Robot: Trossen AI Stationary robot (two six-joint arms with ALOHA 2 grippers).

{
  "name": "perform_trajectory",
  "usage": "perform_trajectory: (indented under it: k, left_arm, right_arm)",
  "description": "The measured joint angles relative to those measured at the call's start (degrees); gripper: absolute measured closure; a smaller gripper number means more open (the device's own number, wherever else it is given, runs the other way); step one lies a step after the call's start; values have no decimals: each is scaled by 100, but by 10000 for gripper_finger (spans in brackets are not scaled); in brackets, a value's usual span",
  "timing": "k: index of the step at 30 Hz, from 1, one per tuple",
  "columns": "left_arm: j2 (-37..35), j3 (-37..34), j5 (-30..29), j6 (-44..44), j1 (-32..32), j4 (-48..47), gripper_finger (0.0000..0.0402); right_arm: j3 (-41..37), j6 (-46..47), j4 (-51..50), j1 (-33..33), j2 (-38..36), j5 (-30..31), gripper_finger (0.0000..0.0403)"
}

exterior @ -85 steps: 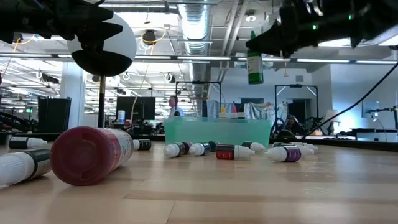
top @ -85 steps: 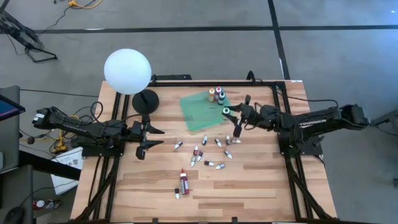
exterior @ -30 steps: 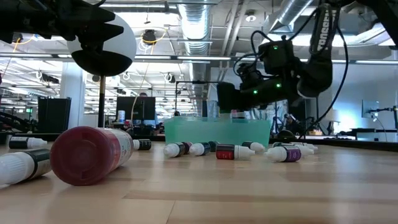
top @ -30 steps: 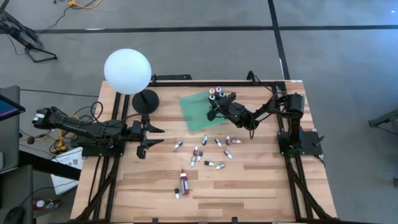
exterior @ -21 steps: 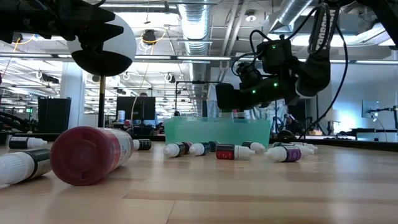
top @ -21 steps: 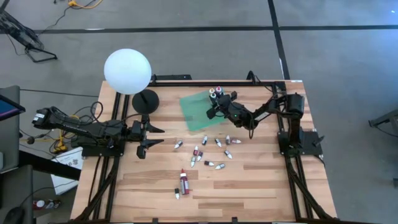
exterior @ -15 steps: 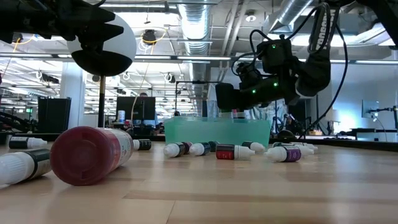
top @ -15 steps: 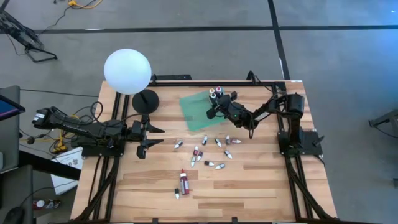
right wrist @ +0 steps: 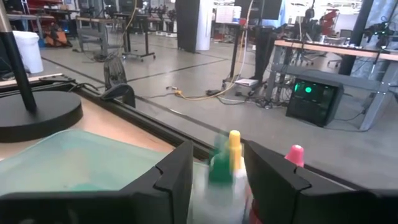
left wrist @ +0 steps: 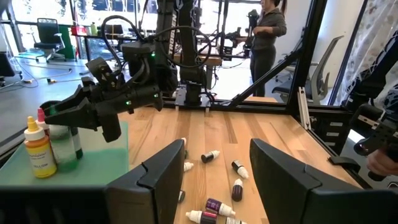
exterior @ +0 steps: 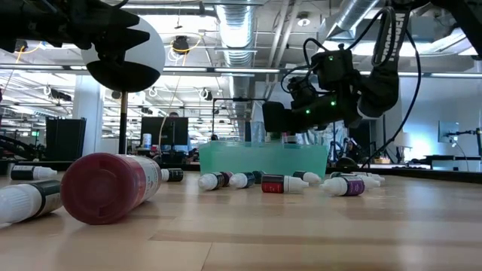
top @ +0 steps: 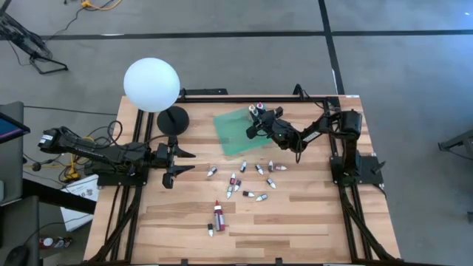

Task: Pick & Place food coloring
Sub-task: Put the green food coloring bottle into the green bin, then put the red food coloring bottle into the green bin

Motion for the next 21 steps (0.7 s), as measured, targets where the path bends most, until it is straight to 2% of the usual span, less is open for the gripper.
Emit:
perform_trajectory:
  k: [15,21]
  left_arm:
    - [0,-2,0,-8,1,0,225]
    - [-1,-2,0,-45,0,-14,225]
  right_arm:
    - [0,-71,45,-28,0,-33,261]
    - [0,-882,1008,17,-27,-26,258]
